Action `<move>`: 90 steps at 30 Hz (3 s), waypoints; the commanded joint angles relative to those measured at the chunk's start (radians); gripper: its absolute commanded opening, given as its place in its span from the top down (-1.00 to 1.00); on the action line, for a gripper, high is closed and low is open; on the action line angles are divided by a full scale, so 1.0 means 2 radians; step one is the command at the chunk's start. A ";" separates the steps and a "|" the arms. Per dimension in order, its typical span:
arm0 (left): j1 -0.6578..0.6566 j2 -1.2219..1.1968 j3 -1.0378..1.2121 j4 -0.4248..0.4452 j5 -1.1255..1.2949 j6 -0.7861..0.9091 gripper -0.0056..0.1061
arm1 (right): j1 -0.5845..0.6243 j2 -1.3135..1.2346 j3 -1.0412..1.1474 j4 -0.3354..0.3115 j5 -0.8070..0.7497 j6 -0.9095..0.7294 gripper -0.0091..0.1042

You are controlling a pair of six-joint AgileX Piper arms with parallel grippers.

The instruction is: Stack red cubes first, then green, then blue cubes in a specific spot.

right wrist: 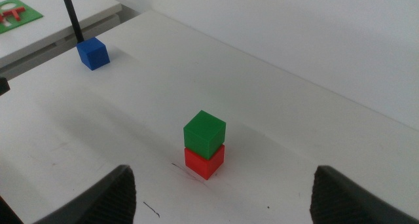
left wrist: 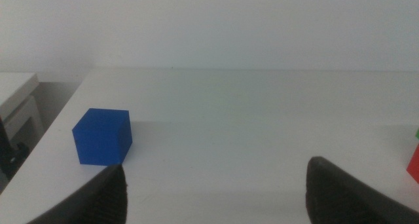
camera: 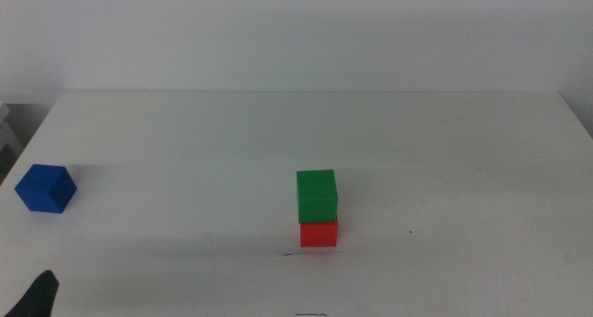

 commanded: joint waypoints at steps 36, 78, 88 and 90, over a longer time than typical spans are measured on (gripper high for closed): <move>0.031 0.455 -0.454 0.008 0.416 -0.002 -0.77 | -0.004 0.003 -0.011 0.005 -0.036 -0.006 -0.36; 0.173 0.974 -0.854 0.011 0.526 0.159 -0.77 | -0.004 0.003 -0.011 0.005 -0.036 -0.006 -0.36; 0.172 1.020 -0.867 -0.002 0.510 0.174 -0.77 | -0.004 0.003 -0.011 0.005 -0.036 -0.006 -0.36; 0.172 1.028 -0.867 -0.003 0.507 0.174 -0.77 | -0.004 0.003 -0.011 0.005 -0.036 -0.006 -0.36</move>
